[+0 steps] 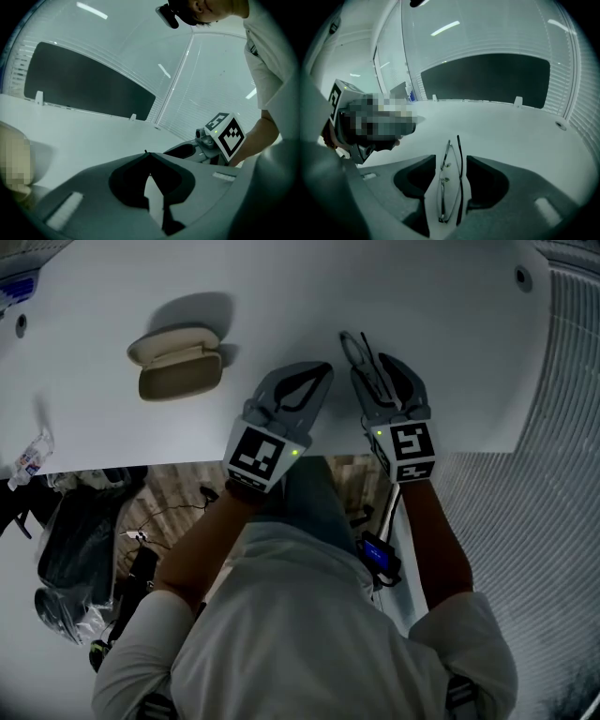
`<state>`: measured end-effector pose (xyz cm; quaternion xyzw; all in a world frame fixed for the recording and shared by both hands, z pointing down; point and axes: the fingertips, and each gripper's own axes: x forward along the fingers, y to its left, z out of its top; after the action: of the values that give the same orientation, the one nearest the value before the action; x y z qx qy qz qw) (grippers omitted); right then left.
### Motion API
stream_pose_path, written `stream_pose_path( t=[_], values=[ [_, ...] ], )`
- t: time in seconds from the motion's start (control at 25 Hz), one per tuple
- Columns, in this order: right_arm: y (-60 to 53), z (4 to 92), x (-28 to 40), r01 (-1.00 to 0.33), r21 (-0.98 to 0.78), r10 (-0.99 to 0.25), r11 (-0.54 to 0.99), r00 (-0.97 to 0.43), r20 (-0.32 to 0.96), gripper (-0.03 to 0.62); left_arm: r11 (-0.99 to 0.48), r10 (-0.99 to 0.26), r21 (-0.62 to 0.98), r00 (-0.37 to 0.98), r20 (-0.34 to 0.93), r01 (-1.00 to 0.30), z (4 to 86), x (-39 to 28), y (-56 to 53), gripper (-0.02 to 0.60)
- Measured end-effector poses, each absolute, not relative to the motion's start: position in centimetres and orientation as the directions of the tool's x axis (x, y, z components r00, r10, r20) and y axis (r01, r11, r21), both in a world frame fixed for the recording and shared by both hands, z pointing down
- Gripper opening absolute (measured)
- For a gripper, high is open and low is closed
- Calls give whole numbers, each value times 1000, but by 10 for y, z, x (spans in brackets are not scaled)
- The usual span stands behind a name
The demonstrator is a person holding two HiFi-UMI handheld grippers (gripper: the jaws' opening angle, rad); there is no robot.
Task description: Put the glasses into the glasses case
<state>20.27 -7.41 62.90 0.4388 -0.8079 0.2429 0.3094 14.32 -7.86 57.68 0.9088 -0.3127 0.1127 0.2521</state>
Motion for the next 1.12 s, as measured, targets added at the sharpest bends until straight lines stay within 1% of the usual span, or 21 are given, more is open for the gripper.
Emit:
stream_pose_path(
  t=[0.24, 0.4, 0.56, 0.72, 1.12],
  values=[
    [-71, 647, 203, -855, -134, -520, 501, -421, 743, 196, -666, -513, 396, 773, 373, -632, 594, 141, -80, 2],
    [-74, 649, 202, -855, -121, -530, 504, -417, 739, 187, -668, -509, 396, 775, 375, -630, 598, 141, -80, 2],
    [-75, 649, 207, -853, -91, -530, 514, -399, 748, 123, -672, -503, 394, 777, 378, -627, 599, 143, -76, 2],
    [-76, 649, 208, -849, -76, -530, 523, -393, 751, 102, -672, -508, 390, 775, 376, -629, 596, 141, -76, 2],
    [-72, 613, 205, -853, -60, -569, 518, -396, 720, 97, -681, -524, 373, 775, 355, -631, 566, 131, -74, 2]
  ],
)
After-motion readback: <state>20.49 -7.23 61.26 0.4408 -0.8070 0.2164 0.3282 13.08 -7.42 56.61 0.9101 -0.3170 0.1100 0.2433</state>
